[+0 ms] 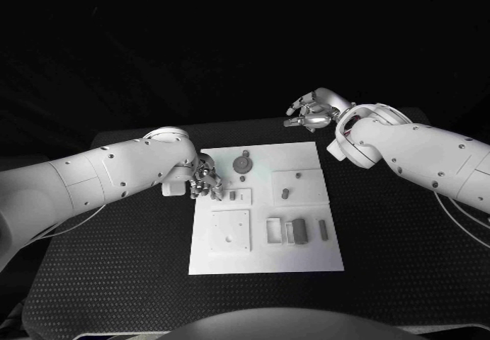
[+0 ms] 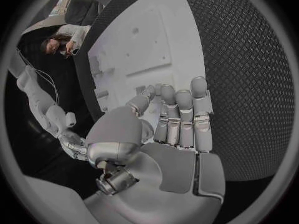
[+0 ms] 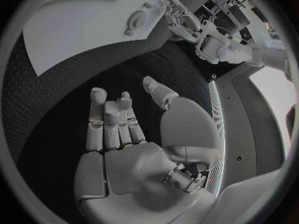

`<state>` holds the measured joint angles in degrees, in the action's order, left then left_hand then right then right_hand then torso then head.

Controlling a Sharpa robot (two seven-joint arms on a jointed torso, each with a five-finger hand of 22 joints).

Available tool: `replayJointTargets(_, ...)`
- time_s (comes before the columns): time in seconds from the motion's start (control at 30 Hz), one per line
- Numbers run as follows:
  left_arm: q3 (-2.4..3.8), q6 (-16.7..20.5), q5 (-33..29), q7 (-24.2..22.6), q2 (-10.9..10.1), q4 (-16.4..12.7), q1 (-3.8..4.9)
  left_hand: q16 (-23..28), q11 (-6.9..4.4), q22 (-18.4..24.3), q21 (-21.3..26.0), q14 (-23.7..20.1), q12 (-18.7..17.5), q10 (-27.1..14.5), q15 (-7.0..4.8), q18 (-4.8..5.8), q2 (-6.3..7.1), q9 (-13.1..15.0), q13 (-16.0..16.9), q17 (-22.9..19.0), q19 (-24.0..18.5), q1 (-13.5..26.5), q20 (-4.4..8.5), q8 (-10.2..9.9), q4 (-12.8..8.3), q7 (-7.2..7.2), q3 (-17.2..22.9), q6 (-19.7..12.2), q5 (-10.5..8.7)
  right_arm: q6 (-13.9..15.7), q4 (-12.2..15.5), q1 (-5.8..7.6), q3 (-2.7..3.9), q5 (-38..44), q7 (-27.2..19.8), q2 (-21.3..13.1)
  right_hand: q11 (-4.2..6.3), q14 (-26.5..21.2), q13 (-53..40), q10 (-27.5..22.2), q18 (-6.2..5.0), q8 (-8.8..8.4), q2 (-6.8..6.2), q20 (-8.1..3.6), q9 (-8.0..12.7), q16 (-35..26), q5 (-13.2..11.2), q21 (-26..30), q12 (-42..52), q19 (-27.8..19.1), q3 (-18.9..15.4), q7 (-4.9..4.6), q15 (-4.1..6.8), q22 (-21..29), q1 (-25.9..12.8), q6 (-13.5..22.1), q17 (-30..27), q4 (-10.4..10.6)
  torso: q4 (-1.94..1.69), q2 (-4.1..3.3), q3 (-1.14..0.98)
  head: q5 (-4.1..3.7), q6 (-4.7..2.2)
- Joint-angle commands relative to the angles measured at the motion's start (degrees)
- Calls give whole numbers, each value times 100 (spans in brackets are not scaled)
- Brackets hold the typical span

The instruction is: Assemble the parts on the task board

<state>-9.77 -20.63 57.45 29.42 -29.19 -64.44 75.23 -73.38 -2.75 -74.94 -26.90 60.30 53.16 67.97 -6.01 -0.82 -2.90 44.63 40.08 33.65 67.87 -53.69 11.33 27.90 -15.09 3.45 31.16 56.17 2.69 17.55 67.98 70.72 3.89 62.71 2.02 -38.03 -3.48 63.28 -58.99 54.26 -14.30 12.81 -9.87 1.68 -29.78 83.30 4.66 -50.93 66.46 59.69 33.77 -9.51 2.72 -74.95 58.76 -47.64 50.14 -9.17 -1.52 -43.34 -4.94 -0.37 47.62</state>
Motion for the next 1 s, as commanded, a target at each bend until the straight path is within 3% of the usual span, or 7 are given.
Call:
replayJointTargets(0.03, -37, 268, 74, 5, 33, -28, -109, -41, -20, -125, -26, 7, 28, 34, -31, -115, -309, -1, 10, 9, 13, -382, 51, -16, -159, -12, 187, 19, 23, -74, 10, -2, 2, 11, -61, -2, 0, -38, 10, -60, -70, -5, 23, -40, 10, -31, -15, 26, 30, 17, 1, -38, -5, -104, -55, 15, -8, 22, -1, -2, 0, -5, 1)
replayJointTargets(0.53, -41, 856, 131, -60, 67, 4, -167, -53, -32, -116, -57, 60, 38, 81, -55, -122, -302, 35, 6, 3, 63, -337, 65, -75, -149, -23, 175, 58, 21, -75, 10, -3, 2, 7, -64, -3, 0, -38, 12, -60, -70, -5, 22, -40, 11, -31, -15, 26, 30, 17, -1, -38, -5, -104, -57, 16, -9, 21, 6, -3, -2, -3, -10)
replayJointTargets(1.0, -41, 583, -104, 19, 125, 10, -169, -62, -49, -112, -68, 94, 42, 113, -68, -121, -294, 77, 1, -1, 81, -293, 75, -102, -147, -42, 169, 122, 45, -80, 9, -4, 2, 4, -61, 2, 0, -39, 13, -61, -70, -4, 22, -40, 12, -31, -15, 27, 31, 16, 0, -38, -5, -104, -55, 17, -9, 20, 4, 0, -3, -10, -4)
